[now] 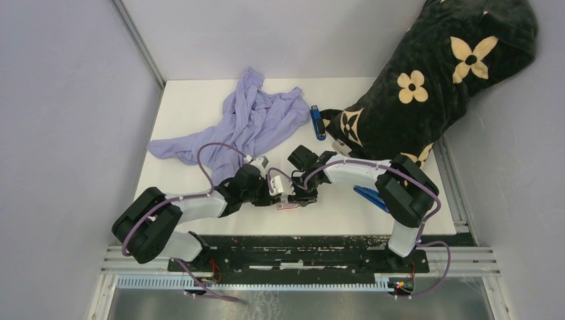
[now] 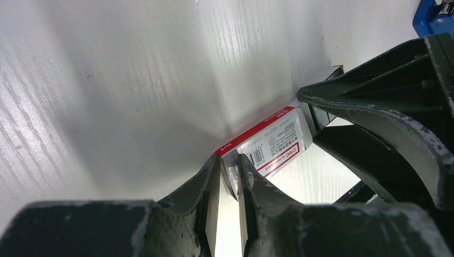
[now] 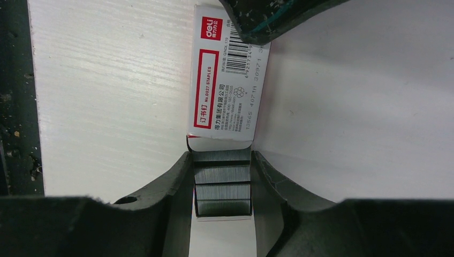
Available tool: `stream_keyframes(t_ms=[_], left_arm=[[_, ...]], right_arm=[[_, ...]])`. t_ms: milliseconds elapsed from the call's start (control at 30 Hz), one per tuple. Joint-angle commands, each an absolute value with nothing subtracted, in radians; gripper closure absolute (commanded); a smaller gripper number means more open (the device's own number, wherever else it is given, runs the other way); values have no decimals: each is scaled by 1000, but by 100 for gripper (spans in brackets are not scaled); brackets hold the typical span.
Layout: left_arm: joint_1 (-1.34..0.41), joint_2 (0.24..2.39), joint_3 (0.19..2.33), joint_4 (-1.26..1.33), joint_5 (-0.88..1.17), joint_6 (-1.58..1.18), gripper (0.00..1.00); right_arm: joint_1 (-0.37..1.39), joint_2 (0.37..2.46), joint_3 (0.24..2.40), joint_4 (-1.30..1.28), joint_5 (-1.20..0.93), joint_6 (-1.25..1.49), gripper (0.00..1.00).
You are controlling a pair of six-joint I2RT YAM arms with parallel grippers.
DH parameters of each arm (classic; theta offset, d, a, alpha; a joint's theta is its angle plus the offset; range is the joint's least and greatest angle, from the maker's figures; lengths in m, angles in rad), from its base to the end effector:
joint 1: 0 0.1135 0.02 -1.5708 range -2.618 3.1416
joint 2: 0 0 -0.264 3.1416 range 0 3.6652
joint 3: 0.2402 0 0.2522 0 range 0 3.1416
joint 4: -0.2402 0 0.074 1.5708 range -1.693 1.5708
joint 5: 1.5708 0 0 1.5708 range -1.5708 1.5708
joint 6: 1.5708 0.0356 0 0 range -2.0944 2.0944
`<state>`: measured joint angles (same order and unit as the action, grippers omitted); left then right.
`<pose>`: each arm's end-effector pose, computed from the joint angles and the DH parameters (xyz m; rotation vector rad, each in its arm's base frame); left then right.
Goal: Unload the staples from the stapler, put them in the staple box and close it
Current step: Close the staple box at the center of the board.
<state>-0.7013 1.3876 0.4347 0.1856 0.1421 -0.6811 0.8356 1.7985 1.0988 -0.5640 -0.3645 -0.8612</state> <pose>0.1811 -0.1596 0.1323 0.1004 2.4873 -0.8103 0.2173 0.2592 0.1566 -2.1441 1.7837 0.5082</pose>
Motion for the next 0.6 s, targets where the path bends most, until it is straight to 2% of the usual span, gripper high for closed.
stream_keyframes(t_ms=[0, 567], left_arm=[[-697, 1427, 419, 52, 143, -601, 75], [-671, 1462, 442, 37, 175, -568, 75]], right_arm=[[819, 1830, 1132, -496, -272, -859, 71], [801, 1812, 1144, -533, -342, -893, 71]])
